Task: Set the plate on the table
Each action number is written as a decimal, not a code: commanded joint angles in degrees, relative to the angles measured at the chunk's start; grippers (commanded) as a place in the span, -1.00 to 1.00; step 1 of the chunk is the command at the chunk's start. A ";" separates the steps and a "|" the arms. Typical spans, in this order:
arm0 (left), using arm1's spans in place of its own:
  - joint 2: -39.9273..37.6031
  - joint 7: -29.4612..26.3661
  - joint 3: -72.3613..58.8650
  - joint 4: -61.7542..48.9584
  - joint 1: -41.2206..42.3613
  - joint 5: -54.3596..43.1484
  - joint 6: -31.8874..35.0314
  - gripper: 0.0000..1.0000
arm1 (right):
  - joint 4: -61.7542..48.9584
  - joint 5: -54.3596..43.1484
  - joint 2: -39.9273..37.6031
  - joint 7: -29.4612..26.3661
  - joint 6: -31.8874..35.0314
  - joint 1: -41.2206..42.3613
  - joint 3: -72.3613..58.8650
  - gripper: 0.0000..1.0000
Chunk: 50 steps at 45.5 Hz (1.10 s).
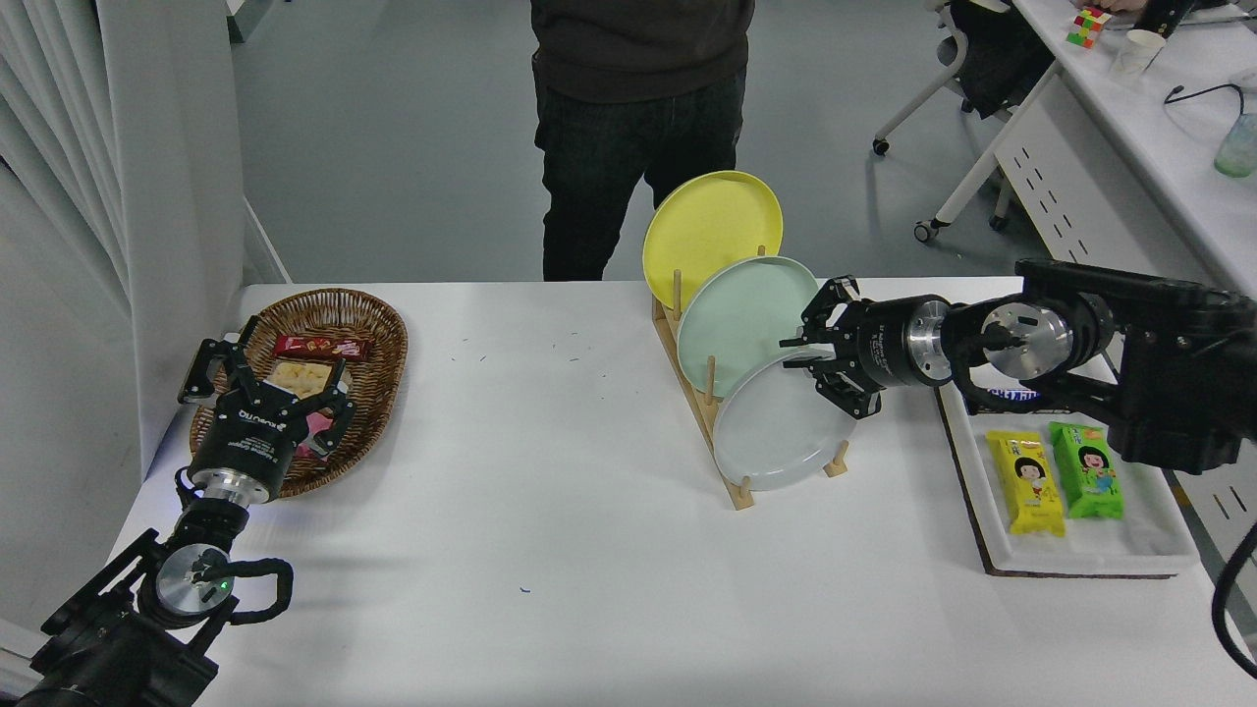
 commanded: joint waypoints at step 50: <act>0.00 0.02 0.00 0.01 0.00 0.00 0.00 0.96 | 0.21 0.02 -0.46 -0.03 0.46 0.13 -0.21 -0.83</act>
